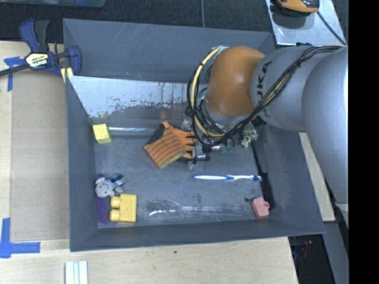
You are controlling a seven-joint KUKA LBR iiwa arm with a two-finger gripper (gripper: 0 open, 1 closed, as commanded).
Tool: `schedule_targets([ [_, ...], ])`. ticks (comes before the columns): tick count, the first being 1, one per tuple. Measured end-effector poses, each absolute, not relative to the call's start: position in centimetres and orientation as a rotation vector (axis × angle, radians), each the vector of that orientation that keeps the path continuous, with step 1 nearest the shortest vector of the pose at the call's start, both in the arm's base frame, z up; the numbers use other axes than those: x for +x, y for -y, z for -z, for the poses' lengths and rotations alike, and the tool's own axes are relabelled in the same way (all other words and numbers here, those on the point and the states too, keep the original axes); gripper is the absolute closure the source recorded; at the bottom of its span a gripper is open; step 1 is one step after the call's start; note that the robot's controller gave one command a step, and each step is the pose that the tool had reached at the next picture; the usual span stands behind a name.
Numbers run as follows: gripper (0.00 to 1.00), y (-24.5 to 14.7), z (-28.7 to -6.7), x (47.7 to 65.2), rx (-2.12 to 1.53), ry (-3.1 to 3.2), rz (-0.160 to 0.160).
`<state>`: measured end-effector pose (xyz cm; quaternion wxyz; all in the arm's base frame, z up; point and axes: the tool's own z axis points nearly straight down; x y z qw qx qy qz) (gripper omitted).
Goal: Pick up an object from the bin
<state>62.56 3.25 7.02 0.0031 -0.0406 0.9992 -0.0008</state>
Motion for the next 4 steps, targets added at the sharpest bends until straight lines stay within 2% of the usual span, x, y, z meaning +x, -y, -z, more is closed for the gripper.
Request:
schedule_targets([
  [1, 1.00, 0.2, -7.3, 62.9, -0.191, -3.124, 0.007],
  [2, 1.00, 0.2, -7.3, 62.9, -0.192, -3.124, 0.007],
  [3, 1.00, 0.2, -9.0, 63.0, -0.190, -3.116, 0.008],
  [4, 1.00, 0.2, -8.4, 62.9, -0.190, -3.120, 0.007],
])
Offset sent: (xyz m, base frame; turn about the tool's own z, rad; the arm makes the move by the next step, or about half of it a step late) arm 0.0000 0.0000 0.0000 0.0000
